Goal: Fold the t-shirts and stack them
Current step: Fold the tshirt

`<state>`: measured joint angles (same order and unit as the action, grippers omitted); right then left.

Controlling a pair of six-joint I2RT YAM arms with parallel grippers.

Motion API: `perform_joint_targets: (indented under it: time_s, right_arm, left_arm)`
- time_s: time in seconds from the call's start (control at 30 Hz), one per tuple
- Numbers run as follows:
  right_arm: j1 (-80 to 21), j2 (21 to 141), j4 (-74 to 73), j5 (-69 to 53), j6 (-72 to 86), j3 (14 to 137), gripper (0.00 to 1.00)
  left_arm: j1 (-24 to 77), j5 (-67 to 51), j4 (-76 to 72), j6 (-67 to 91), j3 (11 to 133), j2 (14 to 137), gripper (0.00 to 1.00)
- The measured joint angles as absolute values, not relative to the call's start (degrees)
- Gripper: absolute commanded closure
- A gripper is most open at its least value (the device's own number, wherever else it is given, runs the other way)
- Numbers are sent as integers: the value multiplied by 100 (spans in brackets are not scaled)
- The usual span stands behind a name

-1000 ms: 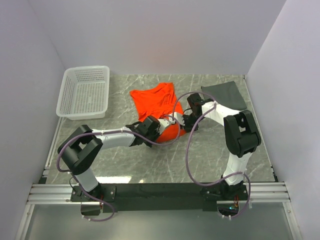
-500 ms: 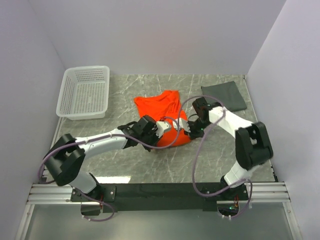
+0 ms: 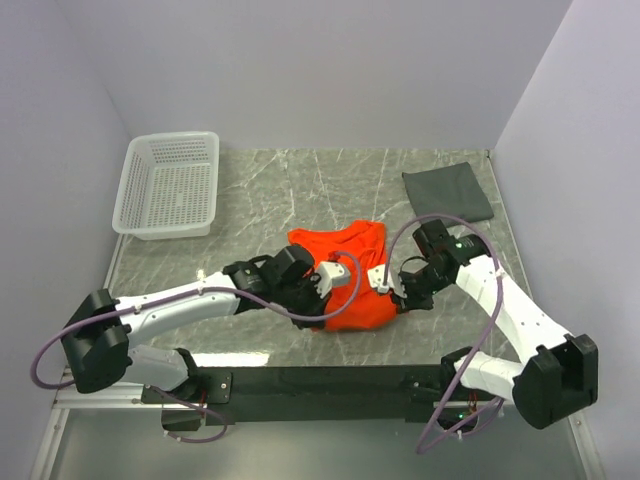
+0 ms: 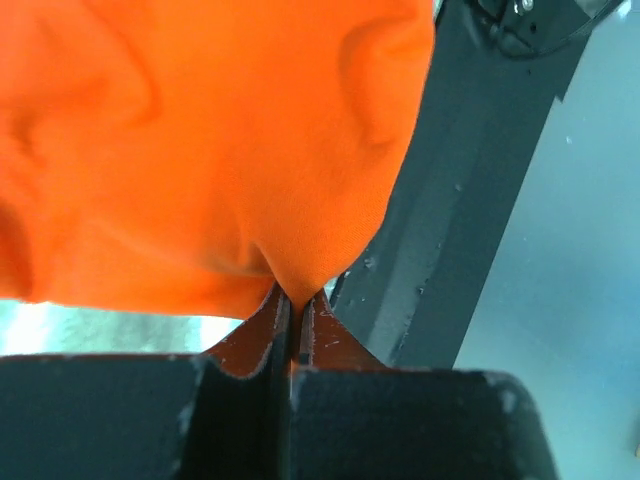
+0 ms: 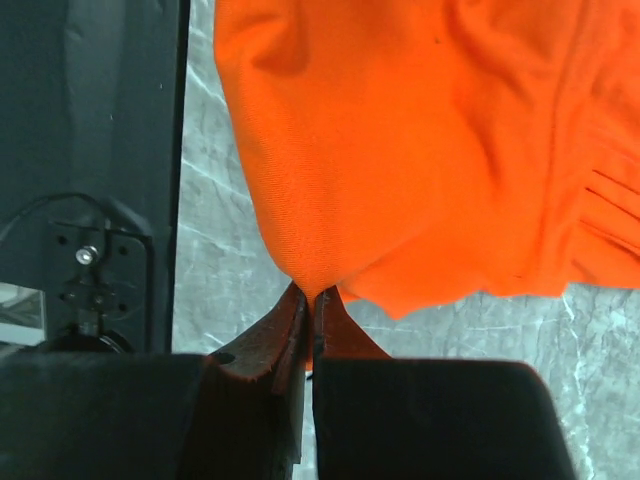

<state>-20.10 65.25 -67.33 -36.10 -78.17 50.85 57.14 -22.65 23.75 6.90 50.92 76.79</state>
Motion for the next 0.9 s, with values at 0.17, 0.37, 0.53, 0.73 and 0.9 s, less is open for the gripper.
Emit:
perform_joint_targets:
  time_s: [0.17,0.37,0.53,0.73,0.9]
  right_arm:
    - [-1999,7146,-6678,-3667,-7282,5867,100]
    - [-1855,8307,-6073,-3664,-6392,7159,100]
    - [-1647,9303,-5546,-3605,-5664,8208,100]
    - [-1557,10337,-5170,-3487,-5085,8965,100]
    - [-1549,10827,-4915,-3308,-4700,9089,100]
  left_arm:
    - [5076,-2244,2547,552,5548,7756,99]
    - [3868,-2202,2432,224,6359,8436,99]
    - [3262,-2204,2355,-36,6864,9024,99]
    - [2797,-2292,2165,-202,7354,9767,99]
    - [2626,-2429,2053,-228,7524,10361,99]
